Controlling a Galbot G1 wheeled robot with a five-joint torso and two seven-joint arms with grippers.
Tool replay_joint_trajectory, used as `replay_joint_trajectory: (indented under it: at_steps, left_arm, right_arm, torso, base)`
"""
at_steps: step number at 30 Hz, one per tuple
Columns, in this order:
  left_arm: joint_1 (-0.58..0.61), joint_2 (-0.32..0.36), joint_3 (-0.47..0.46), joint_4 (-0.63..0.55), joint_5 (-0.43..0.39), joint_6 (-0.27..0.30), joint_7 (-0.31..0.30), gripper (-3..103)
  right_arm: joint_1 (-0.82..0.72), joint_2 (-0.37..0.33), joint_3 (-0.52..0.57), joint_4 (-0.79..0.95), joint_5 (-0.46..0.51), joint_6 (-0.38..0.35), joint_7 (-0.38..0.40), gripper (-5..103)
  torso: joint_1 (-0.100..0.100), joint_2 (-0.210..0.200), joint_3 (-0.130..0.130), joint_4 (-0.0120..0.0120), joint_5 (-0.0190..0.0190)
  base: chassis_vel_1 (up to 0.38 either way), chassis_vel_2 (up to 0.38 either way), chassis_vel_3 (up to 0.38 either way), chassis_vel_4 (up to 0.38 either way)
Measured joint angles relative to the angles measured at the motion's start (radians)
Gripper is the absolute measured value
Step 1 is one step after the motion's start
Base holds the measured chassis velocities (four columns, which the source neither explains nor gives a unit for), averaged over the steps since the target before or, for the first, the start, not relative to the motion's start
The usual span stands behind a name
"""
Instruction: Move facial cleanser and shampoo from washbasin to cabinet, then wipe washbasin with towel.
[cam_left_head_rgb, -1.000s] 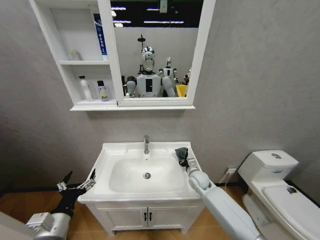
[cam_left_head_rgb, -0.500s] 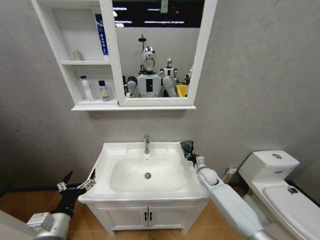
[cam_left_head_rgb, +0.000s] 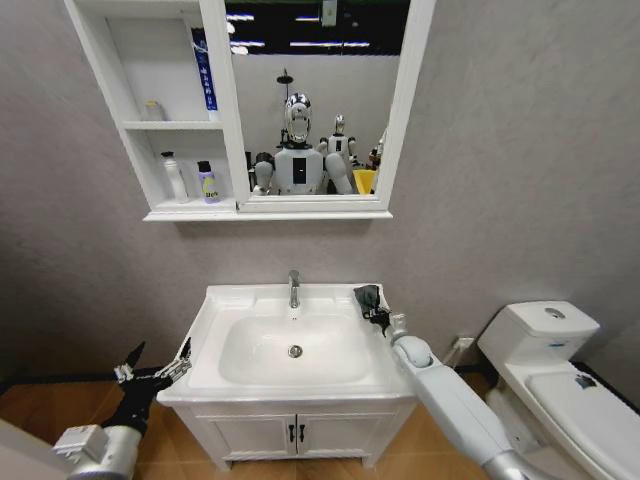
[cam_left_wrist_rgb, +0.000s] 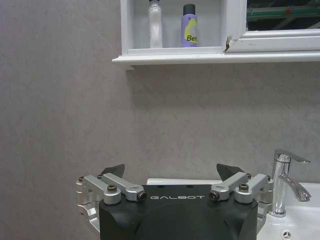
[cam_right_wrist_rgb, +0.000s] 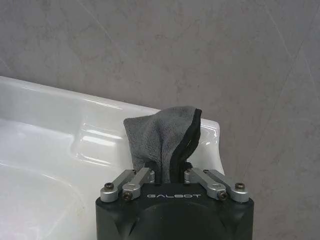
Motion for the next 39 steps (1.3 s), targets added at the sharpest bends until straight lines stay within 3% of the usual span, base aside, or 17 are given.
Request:
replay_joint_trajectory:
  at_steps: [3, 17, 22, 25, 39]
  left_arm:
    - [0.000, 0.000, 0.000, 0.000, 0.000, 0.000, 0.000, 100]
    - [0.000, 0.000, 0.000, 0.000, 0.000, 0.000, 0.000, 100]
    - [0.000, 0.000, 0.000, 0.000, 0.000, 0.000, 0.000, 100]
    - [0.000, 0.000, 0.000, 0.000, 0.000, 0.000, 0.000, 100]
    - [0.000, 0.000, 0.000, 0.000, 0.000, 0.000, 0.000, 100]
  right_arm:
    - [0.000, 0.000, -0.001, 0.002, -0.003, -0.006, 0.007, 25]
    - [0.004, -0.004, 0.001, -0.001, -0.024, -0.013, 0.038, 80]
    - [0.007, -0.014, 0.003, 0.006, -0.024, -0.005, 0.040, 95]
    - [0.010, -0.028, 0.006, 0.012, -0.026, 0.011, 0.040, 100]
    - [0.001, -0.042, 0.000, 0.026, -0.060, 0.049, 0.034, 100]
  torso:
    - [0.000, 0.000, 0.000, 0.0000, -0.0001]
    - [0.000, 0.000, 0.000, 0.0000, 0.0000]
    - [0.000, 0.000, 0.000, 0.0000, 0.0001]
    - [0.000, 0.000, 0.000, 0.0001, 0.0001]
    - [0.000, 0.000, 0.000, 0.0001, 0.0001]
  base:
    - [0.000, 0.000, 0.000, 0.000]
    - [0.000, 0.000, 0.000, 0.000]
    - [0.000, 0.000, 0.000, 0.000]
    - [0.000, 0.000, 0.000, 0.000]
    - [0.000, 0.000, 0.000, 0.000]
